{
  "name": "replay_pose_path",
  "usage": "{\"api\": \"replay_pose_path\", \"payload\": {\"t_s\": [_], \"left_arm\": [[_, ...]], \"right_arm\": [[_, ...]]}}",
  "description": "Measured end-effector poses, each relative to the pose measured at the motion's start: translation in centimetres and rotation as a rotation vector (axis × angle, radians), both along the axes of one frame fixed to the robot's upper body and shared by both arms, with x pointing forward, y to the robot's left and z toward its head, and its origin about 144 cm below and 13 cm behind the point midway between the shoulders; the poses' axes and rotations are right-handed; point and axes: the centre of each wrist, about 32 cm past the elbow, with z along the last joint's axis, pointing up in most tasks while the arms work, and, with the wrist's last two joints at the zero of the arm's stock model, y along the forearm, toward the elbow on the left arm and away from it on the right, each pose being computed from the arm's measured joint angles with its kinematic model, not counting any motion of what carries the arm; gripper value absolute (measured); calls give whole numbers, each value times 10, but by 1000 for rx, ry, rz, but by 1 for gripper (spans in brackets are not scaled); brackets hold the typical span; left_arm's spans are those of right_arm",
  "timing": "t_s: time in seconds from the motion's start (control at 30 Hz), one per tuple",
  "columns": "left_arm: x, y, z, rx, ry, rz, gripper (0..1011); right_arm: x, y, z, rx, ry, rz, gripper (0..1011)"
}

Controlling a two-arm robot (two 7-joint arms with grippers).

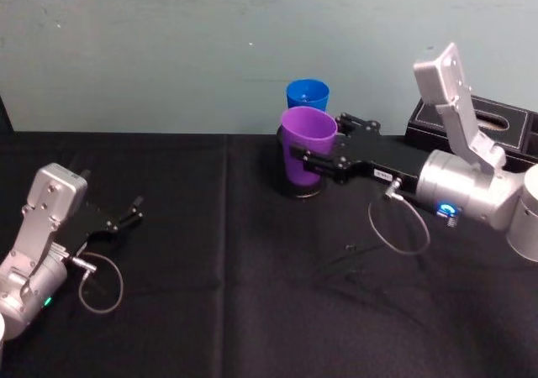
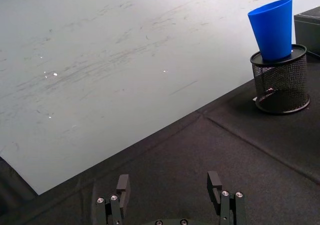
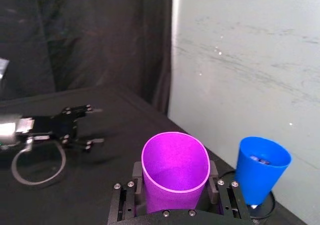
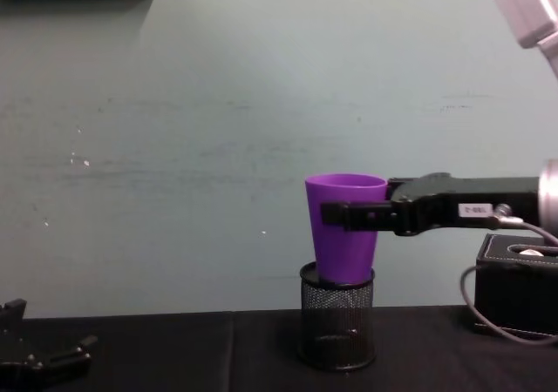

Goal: Pick up one cup with a gripper and tap it against the other cup.

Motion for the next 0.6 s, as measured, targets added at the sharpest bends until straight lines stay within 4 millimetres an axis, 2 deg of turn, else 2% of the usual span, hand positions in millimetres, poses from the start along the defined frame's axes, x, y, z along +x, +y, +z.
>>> {"api": "replay_pose_path", "payload": {"t_s": [0.27,0.6], "left_arm": [[0,0,0,0,0,0,1011],[0,0,0,0,0,0,1011]], "right_arm": [[-21,-10,-3,-13,7,45,731],[-42,-10,-13,-30,4,95,732]]}}
